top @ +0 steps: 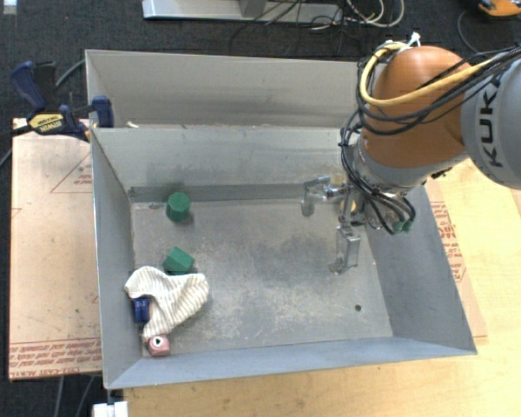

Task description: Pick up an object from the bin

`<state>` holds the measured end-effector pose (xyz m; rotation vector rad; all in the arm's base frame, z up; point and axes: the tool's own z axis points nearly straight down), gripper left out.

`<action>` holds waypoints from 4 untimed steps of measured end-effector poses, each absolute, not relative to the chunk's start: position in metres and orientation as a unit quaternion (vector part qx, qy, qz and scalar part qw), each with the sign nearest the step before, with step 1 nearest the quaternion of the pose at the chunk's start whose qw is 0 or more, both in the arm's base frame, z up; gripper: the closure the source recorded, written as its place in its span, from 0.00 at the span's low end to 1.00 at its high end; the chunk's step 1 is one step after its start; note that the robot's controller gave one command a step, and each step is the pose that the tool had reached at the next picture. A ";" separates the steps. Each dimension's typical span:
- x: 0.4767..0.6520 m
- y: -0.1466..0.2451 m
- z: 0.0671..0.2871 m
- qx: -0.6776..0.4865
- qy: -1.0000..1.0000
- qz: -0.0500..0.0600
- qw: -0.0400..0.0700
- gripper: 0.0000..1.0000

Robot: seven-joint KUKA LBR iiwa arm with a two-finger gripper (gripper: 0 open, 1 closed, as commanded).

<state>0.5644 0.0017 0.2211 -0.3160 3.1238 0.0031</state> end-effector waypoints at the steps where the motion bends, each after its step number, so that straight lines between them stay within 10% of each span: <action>1: 0.614 0.098 0.218 -0.042 0.999 0.002 0.003 0.00; 2: 0.527 0.035 0.248 -0.050 0.999 0.001 0.000 0.00; 3: 0.553 0.062 0.182 -0.046 0.999 0.002 0.005 0.00; 4: 0.493 0.105 0.166 -0.111 0.994 0.002 -0.001 0.00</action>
Offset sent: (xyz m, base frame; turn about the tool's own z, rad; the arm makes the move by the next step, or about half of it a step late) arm -0.0586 0.0115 0.0386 0.0975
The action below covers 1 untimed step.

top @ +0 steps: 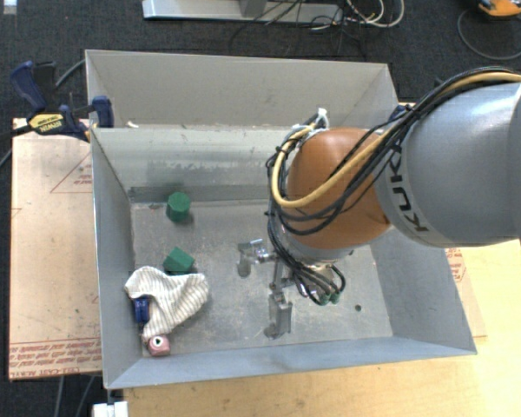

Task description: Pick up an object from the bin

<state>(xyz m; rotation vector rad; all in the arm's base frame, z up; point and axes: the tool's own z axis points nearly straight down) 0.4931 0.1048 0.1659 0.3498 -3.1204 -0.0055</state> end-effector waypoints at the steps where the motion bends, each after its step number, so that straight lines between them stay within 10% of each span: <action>1: 0.494 0.107 0.165 0.111 -0.994 -0.003 0.002 0.00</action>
Offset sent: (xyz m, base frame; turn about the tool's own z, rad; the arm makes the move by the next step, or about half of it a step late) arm 0.0160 0.0104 -0.0273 -0.0974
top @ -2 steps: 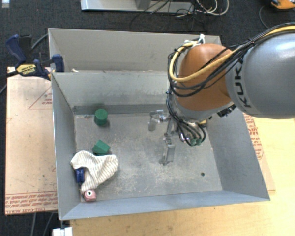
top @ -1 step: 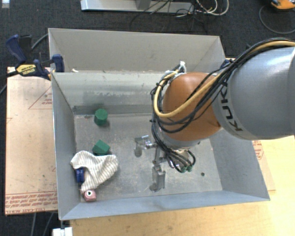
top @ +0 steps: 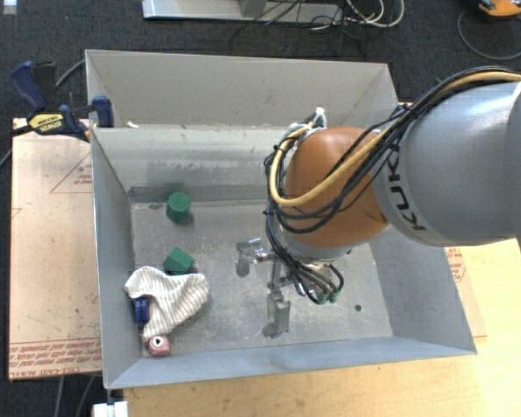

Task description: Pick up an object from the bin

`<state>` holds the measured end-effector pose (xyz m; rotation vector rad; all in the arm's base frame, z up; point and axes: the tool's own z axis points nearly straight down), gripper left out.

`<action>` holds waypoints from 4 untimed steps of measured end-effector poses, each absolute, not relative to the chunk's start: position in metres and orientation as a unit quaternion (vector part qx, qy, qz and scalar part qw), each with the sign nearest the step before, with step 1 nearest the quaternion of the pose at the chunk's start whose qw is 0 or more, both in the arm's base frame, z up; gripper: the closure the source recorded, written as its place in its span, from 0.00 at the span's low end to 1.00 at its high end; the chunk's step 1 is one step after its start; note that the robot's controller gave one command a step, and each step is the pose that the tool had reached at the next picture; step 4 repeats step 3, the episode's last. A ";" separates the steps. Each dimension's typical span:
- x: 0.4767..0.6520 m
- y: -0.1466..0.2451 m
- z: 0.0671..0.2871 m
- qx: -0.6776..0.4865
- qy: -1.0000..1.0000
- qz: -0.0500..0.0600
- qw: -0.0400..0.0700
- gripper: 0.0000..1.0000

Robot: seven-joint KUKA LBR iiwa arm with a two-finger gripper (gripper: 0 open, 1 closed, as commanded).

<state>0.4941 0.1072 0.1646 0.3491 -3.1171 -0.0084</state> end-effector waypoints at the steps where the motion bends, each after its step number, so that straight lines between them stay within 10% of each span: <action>1: 0.511 0.116 0.147 0.108 -0.994 -0.002 0.000 0.00; 3: 0.512 0.255 0.083 0.137 -0.991 -0.003 -0.001 0.00; 4: 0.512 0.255 0.083 0.137 -0.991 -0.003 -0.001 0.00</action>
Offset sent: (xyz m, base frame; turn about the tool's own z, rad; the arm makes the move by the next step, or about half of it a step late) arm 0.0269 0.0522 -0.0422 -0.0717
